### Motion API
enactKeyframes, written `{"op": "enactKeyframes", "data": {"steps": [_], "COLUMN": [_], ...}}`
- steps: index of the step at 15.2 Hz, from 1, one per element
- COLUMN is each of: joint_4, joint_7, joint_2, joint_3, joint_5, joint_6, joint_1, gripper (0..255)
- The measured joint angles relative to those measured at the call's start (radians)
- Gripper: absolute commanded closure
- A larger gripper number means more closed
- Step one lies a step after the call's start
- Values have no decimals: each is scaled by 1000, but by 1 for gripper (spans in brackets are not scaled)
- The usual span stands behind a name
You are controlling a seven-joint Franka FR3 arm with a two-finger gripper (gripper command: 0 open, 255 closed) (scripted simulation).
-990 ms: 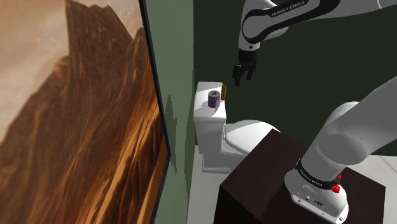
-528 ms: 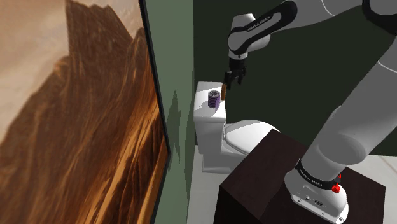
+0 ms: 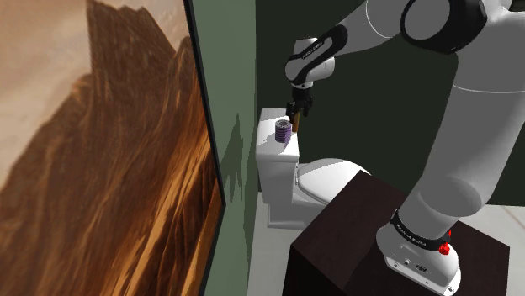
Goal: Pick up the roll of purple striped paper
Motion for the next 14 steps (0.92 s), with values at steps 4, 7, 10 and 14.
{"op": "enactKeyframes", "data": {"steps": [4, 7, 10, 14], "joint_4": [134, 262, 384, 421], "joint_7": [-42, -63, -77, -80], "joint_2": [160, 287, 396, 457], "joint_3": [8, 20, 29, 38], "joint_5": [43, 71, 88, 98], "joint_6": [26, 25, 12, 35], "joint_1": [-30, -56, -80, -88], "gripper": [0, 0, 0, 0]}}
